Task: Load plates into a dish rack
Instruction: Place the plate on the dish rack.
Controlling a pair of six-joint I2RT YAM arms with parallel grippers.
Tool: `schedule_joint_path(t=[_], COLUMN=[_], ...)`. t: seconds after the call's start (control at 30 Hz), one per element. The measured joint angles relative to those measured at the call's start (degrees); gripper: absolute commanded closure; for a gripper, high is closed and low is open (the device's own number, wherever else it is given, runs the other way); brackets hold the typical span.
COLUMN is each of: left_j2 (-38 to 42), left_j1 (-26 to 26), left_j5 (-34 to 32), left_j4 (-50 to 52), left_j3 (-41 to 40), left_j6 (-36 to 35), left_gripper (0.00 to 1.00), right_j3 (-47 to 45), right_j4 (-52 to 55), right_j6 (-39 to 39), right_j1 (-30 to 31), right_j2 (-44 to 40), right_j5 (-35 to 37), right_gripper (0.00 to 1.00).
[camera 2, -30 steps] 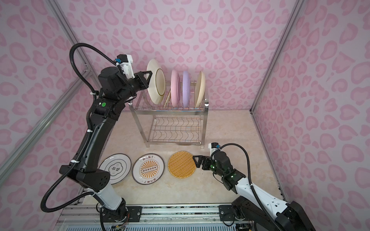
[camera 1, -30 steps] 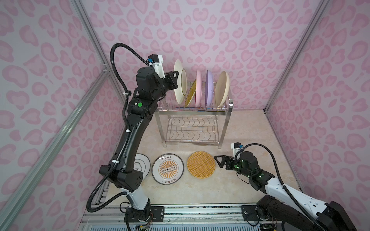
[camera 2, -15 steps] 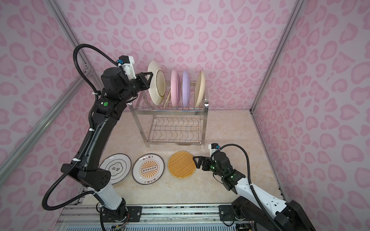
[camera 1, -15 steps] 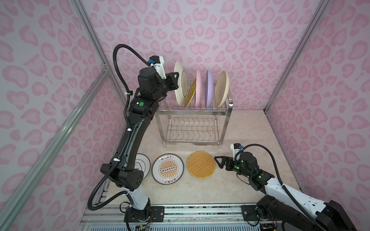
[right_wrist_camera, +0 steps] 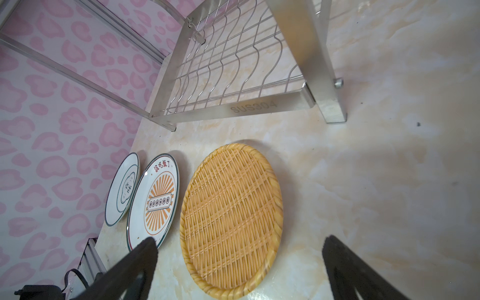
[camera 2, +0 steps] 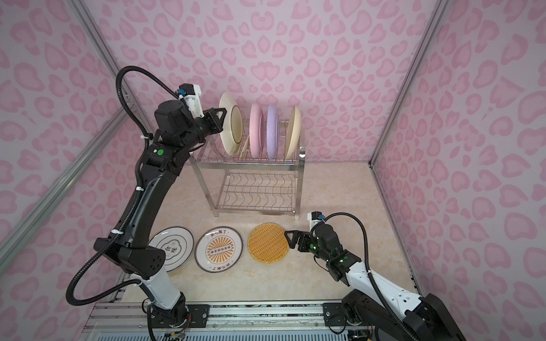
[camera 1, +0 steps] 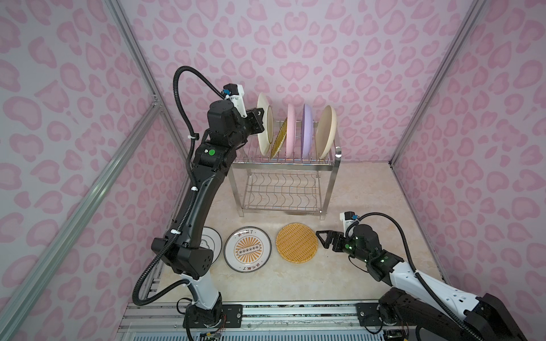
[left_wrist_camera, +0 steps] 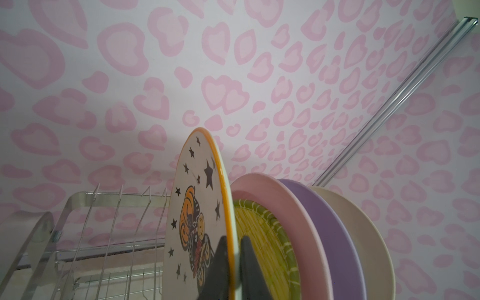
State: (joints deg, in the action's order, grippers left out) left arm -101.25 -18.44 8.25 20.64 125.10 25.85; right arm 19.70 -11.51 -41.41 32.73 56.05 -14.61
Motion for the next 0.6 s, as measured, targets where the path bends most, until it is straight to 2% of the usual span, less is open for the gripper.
schedule_joint_path(t=[0.23,0.37,0.6], left_j2=[-0.26,-0.5,-0.11], left_j1=[0.0,0.0,0.07], left_j5=[0.22,0.37,0.39], left_j4=[-0.26,-0.9,-3.63], left_j3=[0.0,-0.04,-2.32], left_j6=[-0.37,-0.37,-0.79], left_gripper=[0.96,0.9,0.86], right_j3=[0.0,-0.02,-0.48], right_j4=[-0.61,-0.63,-0.81], right_j6=[-0.02,-0.02,-0.2], right_j1=[0.11,0.11,0.11], right_j2=[0.15,0.09,0.09], right_j5=[0.0,0.0,0.0], right_gripper=[0.01,0.01,0.01])
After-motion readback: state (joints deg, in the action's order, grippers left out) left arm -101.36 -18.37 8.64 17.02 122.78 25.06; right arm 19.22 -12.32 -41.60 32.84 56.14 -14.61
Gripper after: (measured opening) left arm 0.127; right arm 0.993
